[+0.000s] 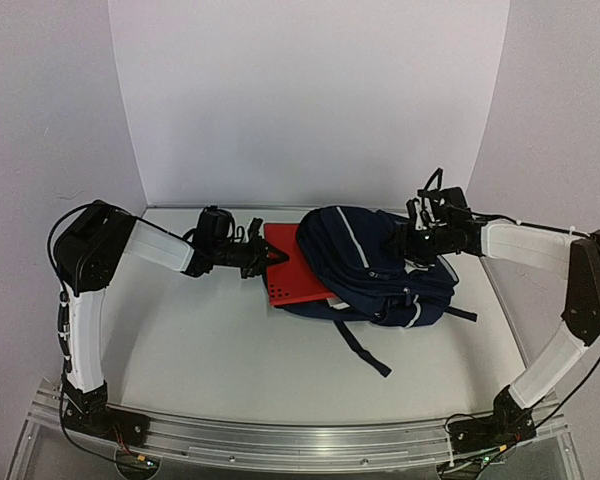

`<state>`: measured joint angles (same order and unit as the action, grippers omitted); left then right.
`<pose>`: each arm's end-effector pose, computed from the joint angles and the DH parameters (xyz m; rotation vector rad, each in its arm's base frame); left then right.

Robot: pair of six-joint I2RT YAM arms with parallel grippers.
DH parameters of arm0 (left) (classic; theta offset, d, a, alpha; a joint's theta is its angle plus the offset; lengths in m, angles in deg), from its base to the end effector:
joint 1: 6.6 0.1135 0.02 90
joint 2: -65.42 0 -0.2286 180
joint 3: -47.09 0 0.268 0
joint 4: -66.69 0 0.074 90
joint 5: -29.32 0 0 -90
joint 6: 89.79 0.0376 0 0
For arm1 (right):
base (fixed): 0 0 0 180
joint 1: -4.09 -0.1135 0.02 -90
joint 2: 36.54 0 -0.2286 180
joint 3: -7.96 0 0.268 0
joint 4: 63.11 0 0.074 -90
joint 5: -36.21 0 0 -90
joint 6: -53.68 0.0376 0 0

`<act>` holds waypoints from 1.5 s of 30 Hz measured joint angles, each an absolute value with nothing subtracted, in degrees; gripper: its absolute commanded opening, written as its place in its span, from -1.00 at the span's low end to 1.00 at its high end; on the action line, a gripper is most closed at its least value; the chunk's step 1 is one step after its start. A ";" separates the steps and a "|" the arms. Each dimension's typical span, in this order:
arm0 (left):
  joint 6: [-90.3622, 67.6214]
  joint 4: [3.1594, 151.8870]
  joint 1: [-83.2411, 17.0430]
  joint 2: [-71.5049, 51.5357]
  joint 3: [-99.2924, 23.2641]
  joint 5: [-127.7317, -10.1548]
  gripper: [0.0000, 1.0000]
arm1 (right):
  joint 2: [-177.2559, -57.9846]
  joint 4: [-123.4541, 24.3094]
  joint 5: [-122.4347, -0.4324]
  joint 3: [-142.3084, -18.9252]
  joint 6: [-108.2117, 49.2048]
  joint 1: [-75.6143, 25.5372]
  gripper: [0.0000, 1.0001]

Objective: Pack the student bag
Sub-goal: Place the files in the student bag.

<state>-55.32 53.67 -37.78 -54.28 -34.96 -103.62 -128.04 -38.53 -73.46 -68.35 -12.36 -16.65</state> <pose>0.3612 -0.2485 0.1061 0.0803 2.3143 -1.6311 0.3403 0.1424 0.2018 -0.1241 2.3401 0.7908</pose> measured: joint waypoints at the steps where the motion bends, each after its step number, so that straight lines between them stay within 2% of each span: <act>1: -55.31 53.68 -37.78 -54.28 -35.04 -103.64 -0.79 | -128.29 -38.97 -74.35 -68.58 -12.38 -16.48 -0.17; 3: -55.30 53.69 -37.78 -54.28 -35.23 -103.79 -0.82 | -128.66 -40.12 -76.45 -68.88 -11.87 -16.43 -0.59; 5: -55.30 53.82 -37.78 -54.28 -35.47 -103.93 -0.86 | -129.26 -40.72 -77.72 -69.01 -11.47 -16.52 -0.92; 6: -55.30 53.97 -37.75 -54.28 -35.58 -104.00 -0.88 | -129.61 -40.87 -78.16 -69.01 -11.26 -16.35 -1.00; 10: -55.29 54.23 -37.71 -54.28 -35.73 -104.01 -0.99 | -130.16 -41.36 -79.14 -69.12 -9.57 -15.68 -1.00; 29: -45.13 79.46 -38.24 -53.36 -47.71 -99.16 -0.99 | -127.72 -31.22 -64.70 -77.69 -10.70 -23.79 -1.00; 45: -49.76 75.08 -38.72 -57.80 -55.61 -100.44 -0.99 | -129.34 -33.19 -59.36 -78.49 -7.65 -25.30 -1.00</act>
